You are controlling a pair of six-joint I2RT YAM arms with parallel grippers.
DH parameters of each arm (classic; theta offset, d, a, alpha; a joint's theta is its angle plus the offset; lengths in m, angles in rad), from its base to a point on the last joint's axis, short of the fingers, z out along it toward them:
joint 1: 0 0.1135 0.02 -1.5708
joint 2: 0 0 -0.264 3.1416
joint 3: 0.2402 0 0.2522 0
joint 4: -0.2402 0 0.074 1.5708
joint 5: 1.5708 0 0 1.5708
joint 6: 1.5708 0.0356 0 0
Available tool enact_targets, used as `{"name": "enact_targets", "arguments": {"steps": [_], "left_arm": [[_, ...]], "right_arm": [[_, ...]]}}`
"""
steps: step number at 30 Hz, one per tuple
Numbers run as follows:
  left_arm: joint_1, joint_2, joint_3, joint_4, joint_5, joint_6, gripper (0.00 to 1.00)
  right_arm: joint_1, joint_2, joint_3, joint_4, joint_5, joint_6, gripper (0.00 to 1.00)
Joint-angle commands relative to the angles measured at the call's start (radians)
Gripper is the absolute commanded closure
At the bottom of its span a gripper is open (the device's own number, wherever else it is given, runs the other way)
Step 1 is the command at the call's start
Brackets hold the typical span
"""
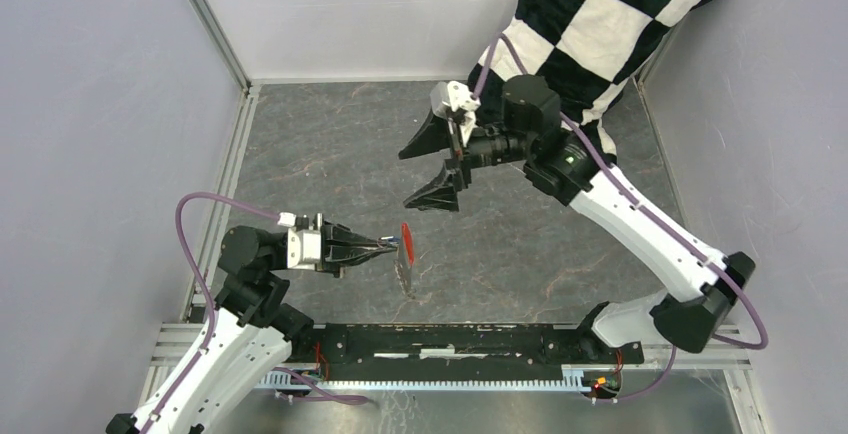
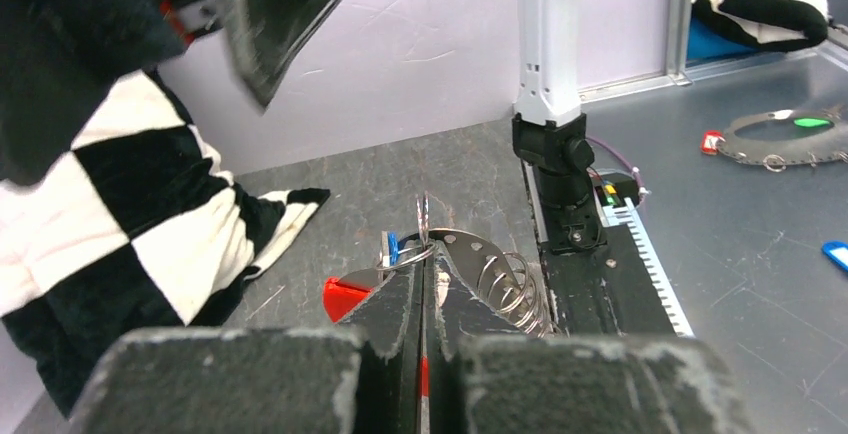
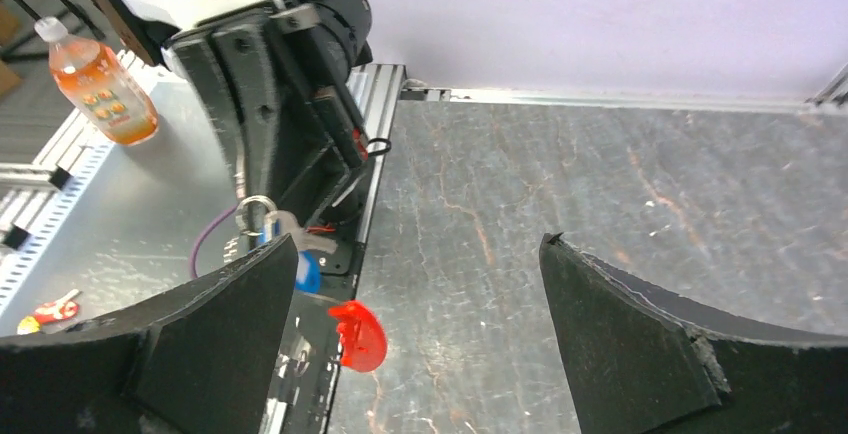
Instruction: Put the keys on the keyring
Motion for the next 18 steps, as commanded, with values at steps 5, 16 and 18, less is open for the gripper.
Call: {"name": "enact_targets", "arguments": {"steps": [5, 16, 18], "left_arm": [[0.001, 0.001, 0.005, -0.045, -0.16, -0.042, 0.98], [0.002, 0.062, 0.055, -0.124, -0.155, 0.002, 0.98], [0.002, 0.061, 0.059, -0.136, -0.157, 0.018, 0.98]], "right_arm": [[0.049, -0.159, -0.072, -0.066, 0.049, -0.207, 0.07], [0.264, -0.073, 0.084, -0.388, 0.334, -0.471, 0.28], [0.268, -0.076, 0.09, -0.386, 0.339, -0.473, 0.31]]}}
